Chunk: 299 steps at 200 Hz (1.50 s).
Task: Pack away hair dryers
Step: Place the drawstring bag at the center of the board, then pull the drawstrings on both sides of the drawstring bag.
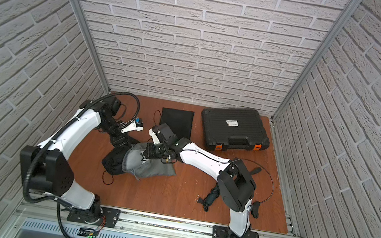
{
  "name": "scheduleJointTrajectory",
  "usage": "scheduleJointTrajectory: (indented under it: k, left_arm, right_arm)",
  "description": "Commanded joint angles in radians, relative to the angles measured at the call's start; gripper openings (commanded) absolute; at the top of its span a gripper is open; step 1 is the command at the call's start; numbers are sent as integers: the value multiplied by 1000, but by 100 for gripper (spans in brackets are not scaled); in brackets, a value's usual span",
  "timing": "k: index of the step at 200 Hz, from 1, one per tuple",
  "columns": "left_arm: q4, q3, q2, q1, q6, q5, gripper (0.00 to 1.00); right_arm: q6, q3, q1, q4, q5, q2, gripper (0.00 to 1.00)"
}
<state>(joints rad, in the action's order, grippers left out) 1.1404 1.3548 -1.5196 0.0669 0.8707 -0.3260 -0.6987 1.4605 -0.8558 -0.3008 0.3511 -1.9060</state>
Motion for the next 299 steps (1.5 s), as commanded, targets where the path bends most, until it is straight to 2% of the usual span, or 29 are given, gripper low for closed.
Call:
scheduleJointTrajectory:
  k: [1,49,100,142,216,246,287,299]
  left_arm:
    - [-16,18,-11,-1,54,-10,64]
    - [-16,7,-15,31,108,-4,62]
    - [-12,-22,-25,88,154,51,60]
    - [-30,-46,-50,120,173,86,54]
    - [-12,-15,-67,145,174,49,45]
    - [-14,-25,-65,172,170,42,39]
    - [4,-29,-60,190,162,40,22]
    - [9,-32,-59,190,159,45,13]
  right_arm:
    - [40,-20,12,-37,-3,56,2]
    - [51,-24,14,-48,0,71,2]
    - [35,-32,14,-17,8,58,2]
    - [28,-32,14,-3,12,56,2]
    - [23,-33,14,15,22,52,2]
    - [22,-37,14,19,24,53,2]
    - [22,-43,13,26,25,53,2]
    - [20,-48,13,34,26,54,2]
